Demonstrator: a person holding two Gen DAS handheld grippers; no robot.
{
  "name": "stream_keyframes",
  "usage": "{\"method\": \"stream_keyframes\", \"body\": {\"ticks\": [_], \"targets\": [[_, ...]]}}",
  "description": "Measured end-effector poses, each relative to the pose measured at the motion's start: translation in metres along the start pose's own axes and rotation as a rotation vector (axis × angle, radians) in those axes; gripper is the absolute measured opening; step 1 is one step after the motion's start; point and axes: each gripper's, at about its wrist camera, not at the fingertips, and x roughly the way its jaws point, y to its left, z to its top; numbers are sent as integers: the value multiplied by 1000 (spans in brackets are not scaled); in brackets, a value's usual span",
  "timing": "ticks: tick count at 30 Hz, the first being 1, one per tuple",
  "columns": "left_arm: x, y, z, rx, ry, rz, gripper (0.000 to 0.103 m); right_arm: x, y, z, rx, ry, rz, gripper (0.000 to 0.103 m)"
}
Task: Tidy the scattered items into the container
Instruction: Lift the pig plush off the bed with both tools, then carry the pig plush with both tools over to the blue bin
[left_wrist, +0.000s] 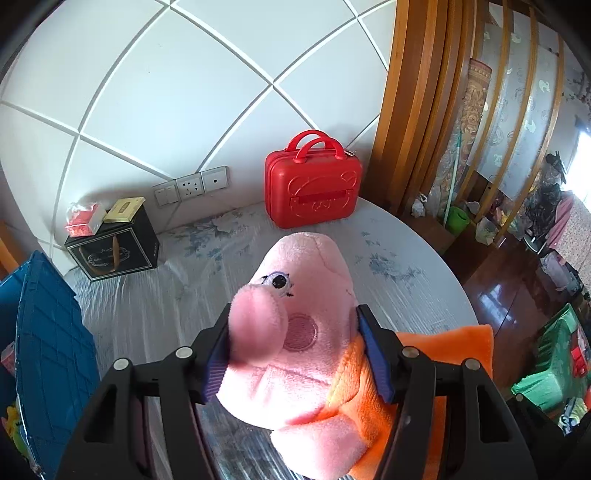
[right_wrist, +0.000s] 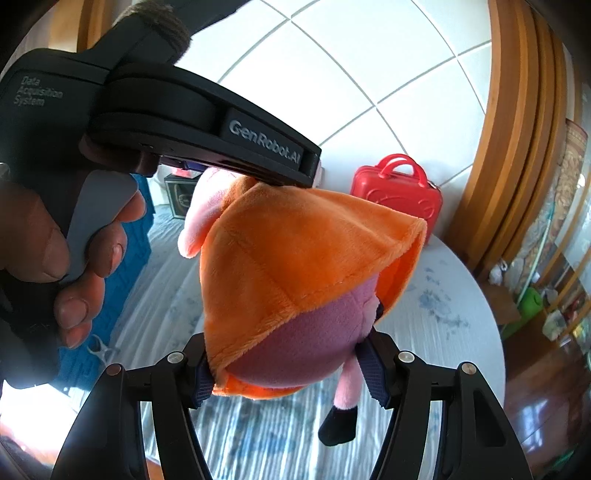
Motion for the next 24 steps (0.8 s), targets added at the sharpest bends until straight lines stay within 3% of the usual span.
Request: {"method": "stream_keyframes", "body": {"ticks": [24], "targets": [[-85, -61, -43, -21, -47, 128, 61, -79, -25, -39, -12, -46, 132, 65]]}}
